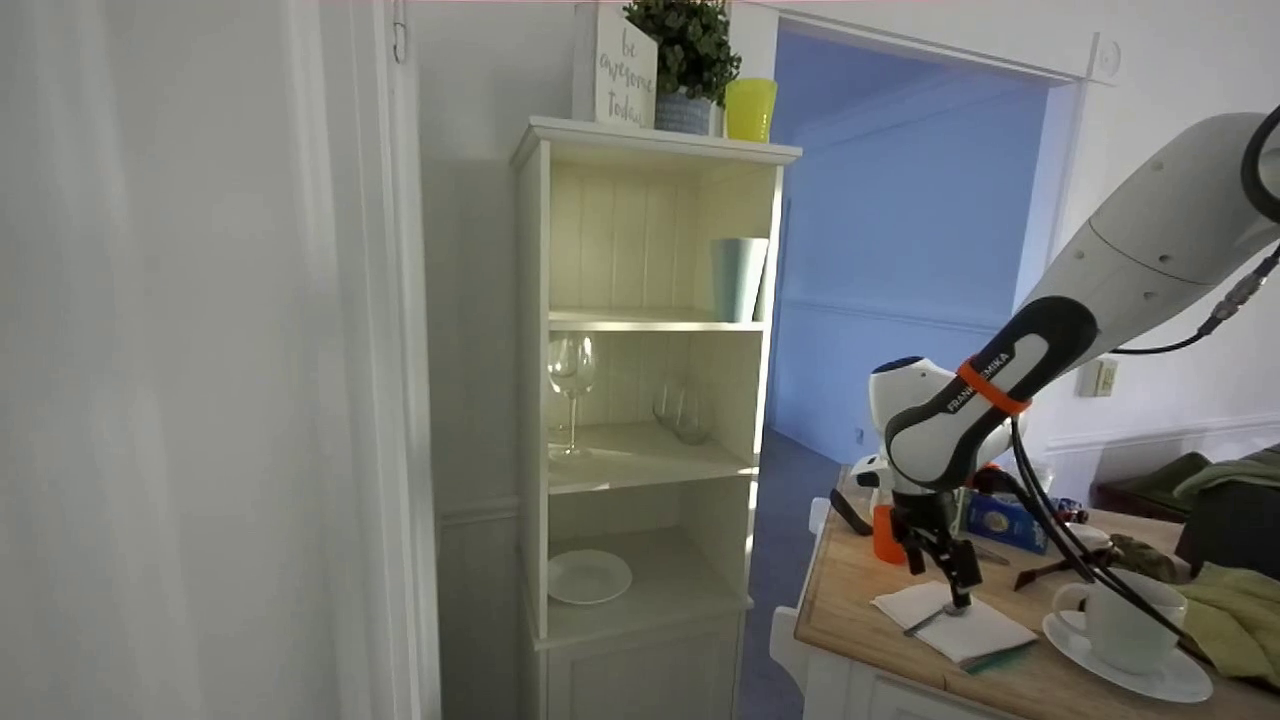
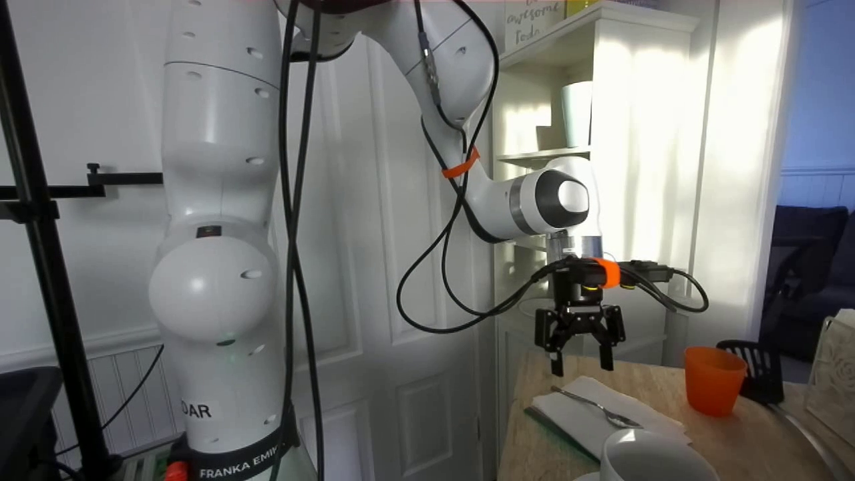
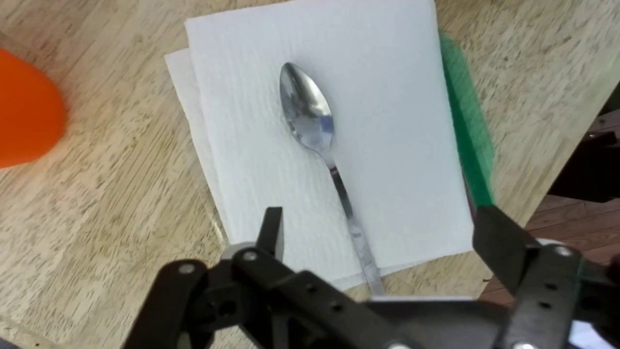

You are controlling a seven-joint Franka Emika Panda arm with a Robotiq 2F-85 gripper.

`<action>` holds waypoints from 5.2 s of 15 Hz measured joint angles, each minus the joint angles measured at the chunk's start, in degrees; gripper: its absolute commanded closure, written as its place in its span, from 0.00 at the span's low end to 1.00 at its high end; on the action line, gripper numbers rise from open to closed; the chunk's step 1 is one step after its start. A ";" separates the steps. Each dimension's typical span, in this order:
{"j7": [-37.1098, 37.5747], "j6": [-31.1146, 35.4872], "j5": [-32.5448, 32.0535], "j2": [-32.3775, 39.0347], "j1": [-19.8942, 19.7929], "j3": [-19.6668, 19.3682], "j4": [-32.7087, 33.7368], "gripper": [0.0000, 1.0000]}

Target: Put the silver spoon in the white mug

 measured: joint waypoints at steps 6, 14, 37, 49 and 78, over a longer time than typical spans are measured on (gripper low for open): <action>0.38 0.24 -0.11 0.06 -0.43 0.35 0.15 0.00; 3.30 7.20 -6.15 4.78 -0.55 0.65 0.06 0.00; 21.87 8.50 -26.21 4.19 0.83 2.86 -4.55 0.16; 21.31 8.48 -28.74 3.68 0.09 2.89 -4.91 0.47; 11.63 10.99 -25.99 -7.12 -1.82 4.22 -11.59 0.99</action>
